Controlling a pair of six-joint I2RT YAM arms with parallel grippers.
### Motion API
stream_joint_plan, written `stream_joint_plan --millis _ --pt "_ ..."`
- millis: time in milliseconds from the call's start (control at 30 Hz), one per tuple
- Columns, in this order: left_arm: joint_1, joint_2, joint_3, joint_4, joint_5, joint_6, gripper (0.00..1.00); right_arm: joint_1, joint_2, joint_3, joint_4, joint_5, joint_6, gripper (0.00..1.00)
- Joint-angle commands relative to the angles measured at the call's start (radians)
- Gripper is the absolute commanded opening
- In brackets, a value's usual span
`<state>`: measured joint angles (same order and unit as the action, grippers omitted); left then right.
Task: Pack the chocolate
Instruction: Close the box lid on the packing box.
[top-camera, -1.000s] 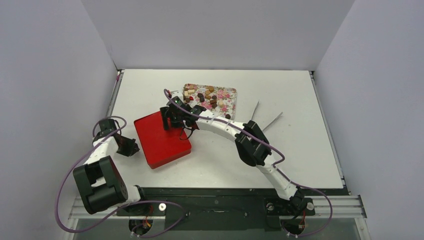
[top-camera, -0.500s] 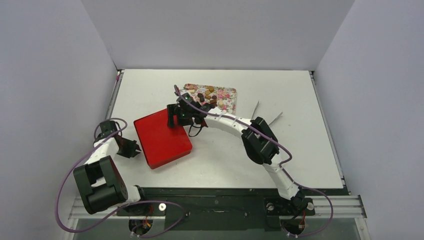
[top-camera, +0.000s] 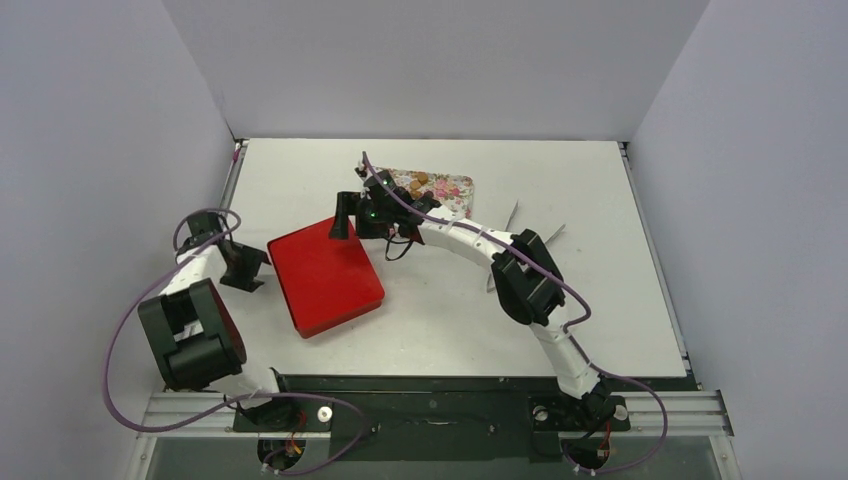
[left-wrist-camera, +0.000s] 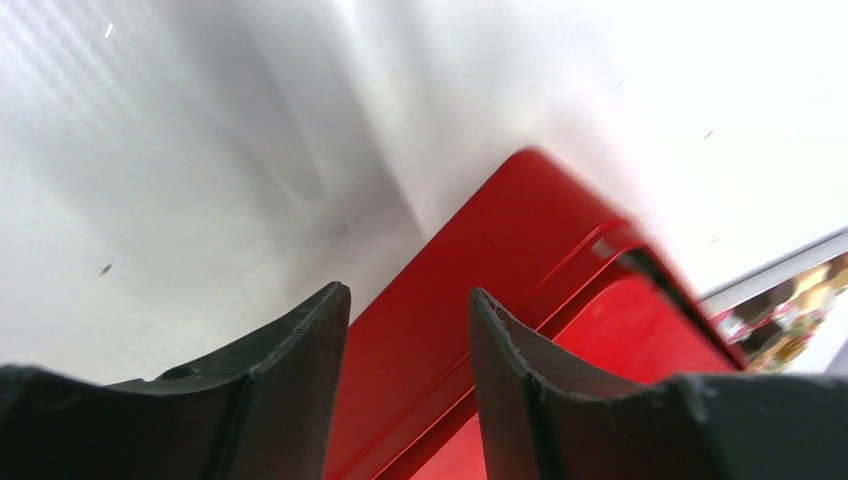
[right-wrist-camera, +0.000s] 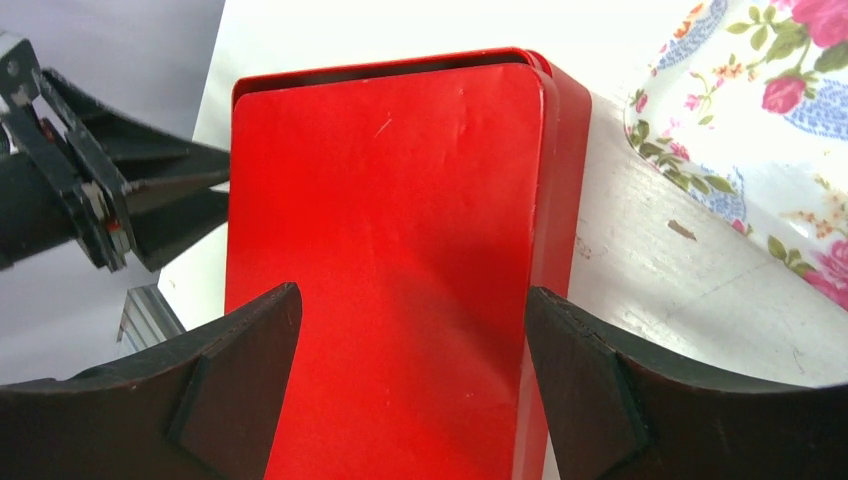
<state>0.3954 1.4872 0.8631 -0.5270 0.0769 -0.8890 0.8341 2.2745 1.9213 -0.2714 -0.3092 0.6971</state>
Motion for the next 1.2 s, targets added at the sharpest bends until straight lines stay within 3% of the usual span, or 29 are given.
stream_joint_plan --millis 0,333,533,767,1167 --pt "0.019 0.116 0.130 0.074 -0.015 -0.072 0.46 -0.004 0.031 0.055 0.057 -0.016 0.025 0.78" --pt "0.018 0.359 0.345 0.191 0.051 -0.168 0.53 -0.011 0.036 0.031 0.055 -0.020 0.027 0.78" --pt "-0.069 0.488 0.505 0.109 0.074 -0.148 0.50 -0.013 0.022 -0.009 0.060 -0.013 0.020 0.78" --pt "-0.161 0.463 0.414 0.135 0.084 -0.164 0.31 -0.019 -0.041 -0.132 0.099 -0.001 0.018 0.78" --pt "-0.244 0.315 0.238 0.196 0.132 -0.154 0.29 -0.044 -0.335 -0.551 0.249 -0.030 0.041 0.77"
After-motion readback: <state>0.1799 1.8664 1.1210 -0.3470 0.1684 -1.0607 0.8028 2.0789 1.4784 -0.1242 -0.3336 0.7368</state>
